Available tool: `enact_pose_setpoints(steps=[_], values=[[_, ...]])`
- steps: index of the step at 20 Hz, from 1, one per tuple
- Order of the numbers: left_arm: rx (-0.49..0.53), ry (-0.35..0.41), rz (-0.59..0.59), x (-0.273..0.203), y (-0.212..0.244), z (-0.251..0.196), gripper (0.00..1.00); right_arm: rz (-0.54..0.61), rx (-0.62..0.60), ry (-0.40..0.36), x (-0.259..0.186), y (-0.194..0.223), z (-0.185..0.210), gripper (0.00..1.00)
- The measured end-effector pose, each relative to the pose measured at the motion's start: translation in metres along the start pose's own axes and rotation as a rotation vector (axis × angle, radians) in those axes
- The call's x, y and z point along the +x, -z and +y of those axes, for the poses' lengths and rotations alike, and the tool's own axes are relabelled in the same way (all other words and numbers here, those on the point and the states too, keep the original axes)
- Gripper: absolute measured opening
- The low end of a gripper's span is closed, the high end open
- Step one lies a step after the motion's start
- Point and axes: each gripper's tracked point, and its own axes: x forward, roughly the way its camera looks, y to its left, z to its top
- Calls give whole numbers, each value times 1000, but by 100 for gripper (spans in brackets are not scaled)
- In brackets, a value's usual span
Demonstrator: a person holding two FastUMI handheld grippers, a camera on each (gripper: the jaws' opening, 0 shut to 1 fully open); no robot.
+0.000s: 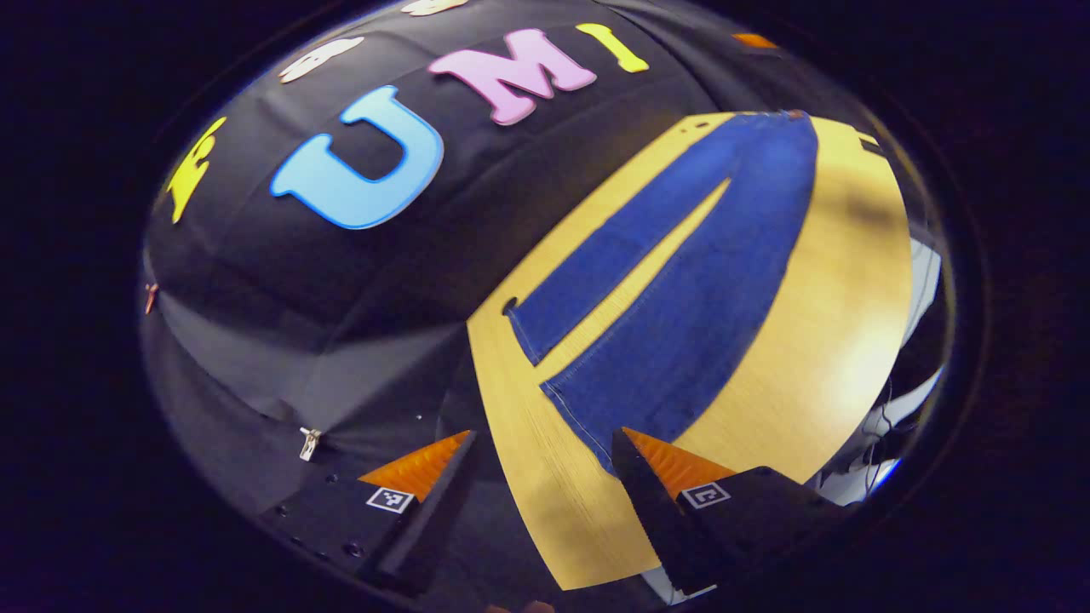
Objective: Grasp the waist and the cuffs of the jeans and fold them to make the two legs overlap; first hold the waist and fold one-third of the jeans toward the cuffs, then hold the cuffs and fold the remaining one-third in the same direction to finish folding.
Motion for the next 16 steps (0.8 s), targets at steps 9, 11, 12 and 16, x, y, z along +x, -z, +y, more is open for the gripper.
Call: enact_pose_setpoints(steps=[9,11,12,16], values=[[298,184,112,83,35,-45,98,104,10,74,16,45,-28,96],[347,187,108,97,23,-41,97,104,5,117,23,47,-52,96],[364,190,106,103,19,-40,96,111,-1,133,26,49,-63,96],[370,216,171,126,19,-41,70,120,-112,214,40,56,-118,96]])
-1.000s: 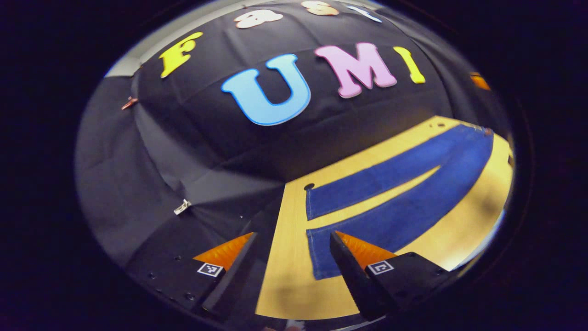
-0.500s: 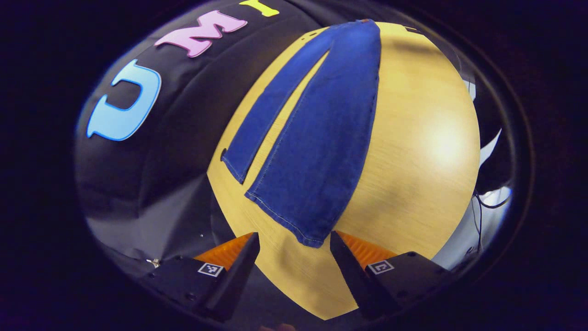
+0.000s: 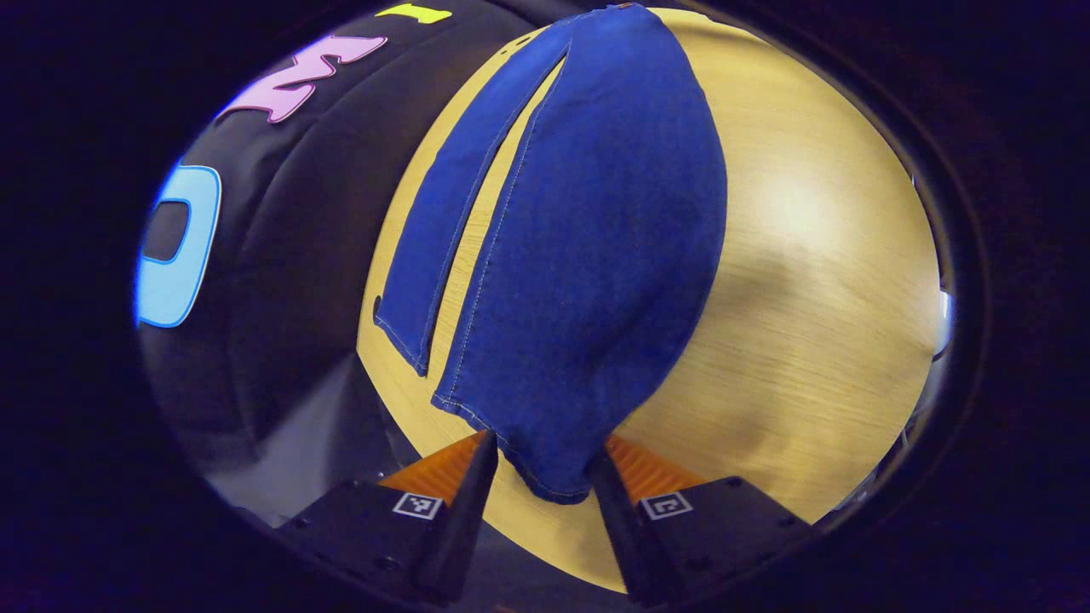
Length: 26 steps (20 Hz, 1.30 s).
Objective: Grasp the waist and the cuffs of the jeans and fold them to make the two legs overlap; first hold the waist and fold one-third of the jeans toward the cuffs, then hold the cuffs and fold the remaining one-third in the same direction to finish folding.
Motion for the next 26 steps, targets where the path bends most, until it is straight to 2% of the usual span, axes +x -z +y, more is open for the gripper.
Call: enact_pose_setpoints(steps=[1,5,8,11,13,16,20,22,24,26], values=[[-12,-8,10,5,-2,3,49,0,-49,17,8,4,-14,96],[-28,-15,53,9,-6,1,14,-3,-277,35,37,20,-71,96],[-58,19,69,9,-9,-2,10,55,-420,17,59,53,-111,96],[-108,62,66,2,-8,-7,6,160,-713,-115,72,103,-136,96],[-92,55,79,4,-9,-6,6,232,-903,-210,73,141,-153,96],[-51,33,105,4,-9,-9,6,404,-1091,-297,61,208,-189,96],[-84,27,122,4,-9,-9,6,478,-1252,-417,52,262,-190,96],[-83,28,135,5,-9,-8,6,487,-1317,-418,57,274,-191,96],[-57,18,145,5,-9,-9,6,492,-1333,-368,70,276,-195,96],[-62,7,145,5,-9,-10,6,486,-1338,-342,86,275,-195,93]])
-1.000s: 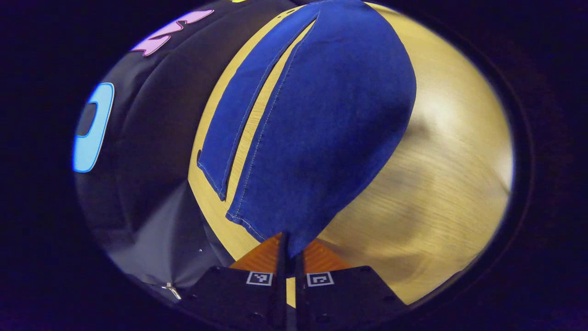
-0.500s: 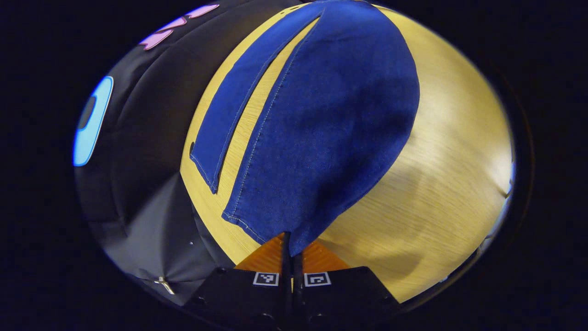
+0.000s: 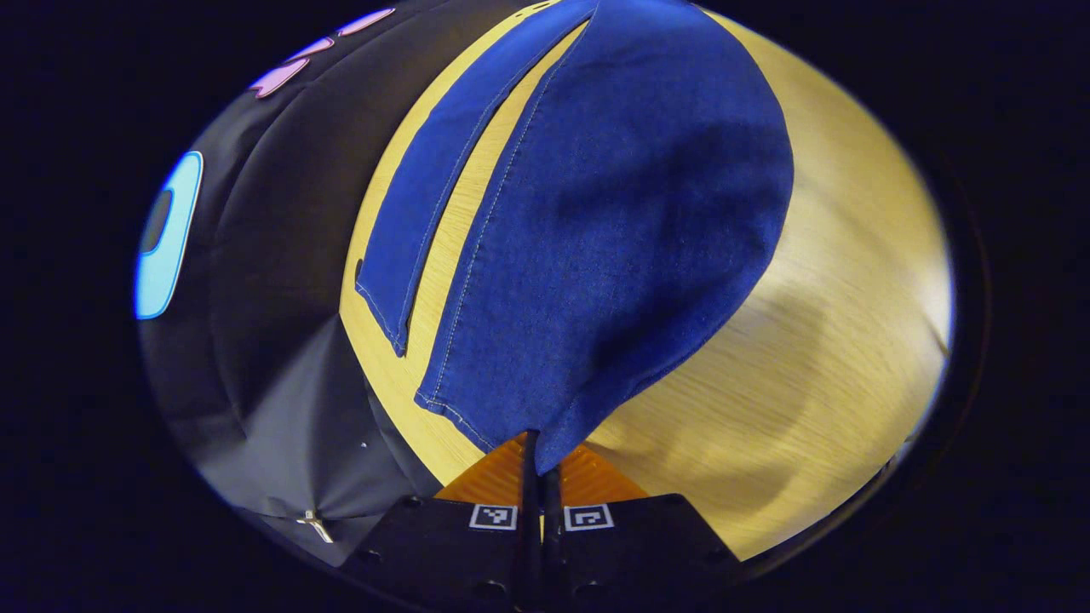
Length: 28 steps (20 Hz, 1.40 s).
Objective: Grasp the waist and the cuffs of the jeans and fold them to make the two legs overlap; first hold the waist and fold one-third of the jeans toward the cuffs, then hold the cuffs and fold the remaining one-third in the same direction to finish folding.
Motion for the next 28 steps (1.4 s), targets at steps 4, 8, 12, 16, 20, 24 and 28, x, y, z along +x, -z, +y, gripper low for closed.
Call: enact_pose_setpoints(steps=[4,8,12,16,20,24,28], values=[[2,-11,-8,-1,-3,1,6,24,-36,9,17,-1,-3,87],[-8,-18,-15,-3,-5,2,6,51,-58,-21,24,0,13,43],[-34,-30,-15,-2,-4,3,6,61,-33,-40,27,1,14,26],[-64,-9,-1,-5,-3,-5,6,26,14,-142,21,2,20,8],[-88,75,3,-28,7,-35,6,-19,-115,-200,13,0,22,7],[-263,251,5,-54,20,-63,6,-17,-76,-191,4,3,-14,7],[-332,331,-50,-69,-3,-11,6,-53,-7,-187,10,-15,-81,5]])
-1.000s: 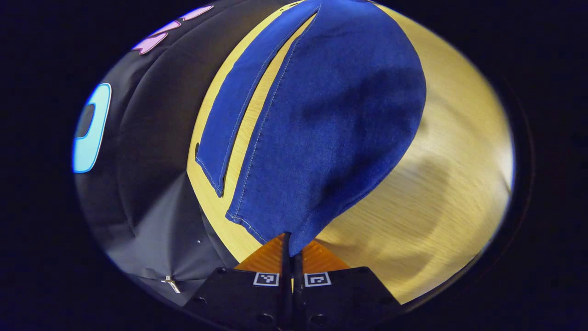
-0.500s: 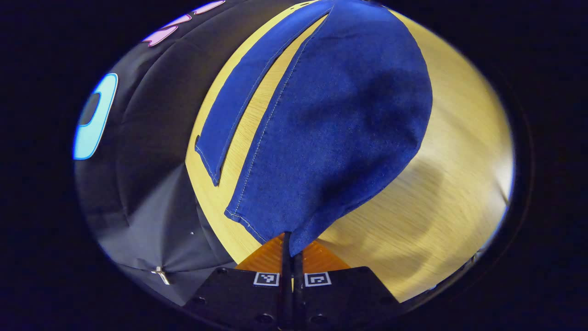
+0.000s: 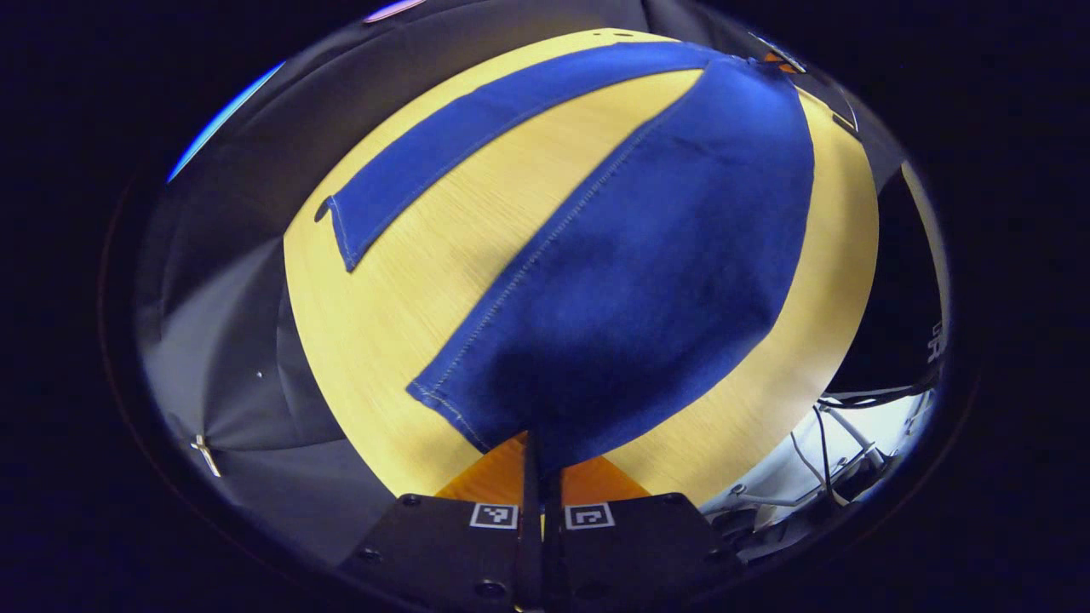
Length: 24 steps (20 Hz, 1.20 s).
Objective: Grasp the waist and the cuffs of the jeans and fold them to make the two legs overlap; first hold the waist and fold one-third of the jeans toward the cuffs, then hold the cuffs and fold the remaining one-third in the same direction to finish folding.
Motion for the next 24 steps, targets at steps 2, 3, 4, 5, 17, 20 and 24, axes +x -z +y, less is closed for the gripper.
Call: enact_pose_setpoints(steps=[2,3,4,5,17,20,24], values=[[-19,-31,-62,-19,-50,55,6,-40,-32,15,5,-17,-35,5],[-15,-48,-80,-25,-68,78,6,-59,-40,12,9,-25,-49,5],[-8,-54,-103,-26,-93,104,6,-86,-64,17,13,-36,-72,5],[-1,-48,-115,-25,-115,117,6,-103,-82,24,16,-44,-90,5],[-630,-66,-58,100,-219,240,7,40,393,-31,160,-26,-195,5],[-678,-106,-103,119,-228,249,29,108,661,-85,175,-25,-188,5],[-743,-340,-416,48,-245,259,99,-66,1088,-10,98,-65,-185,94]])
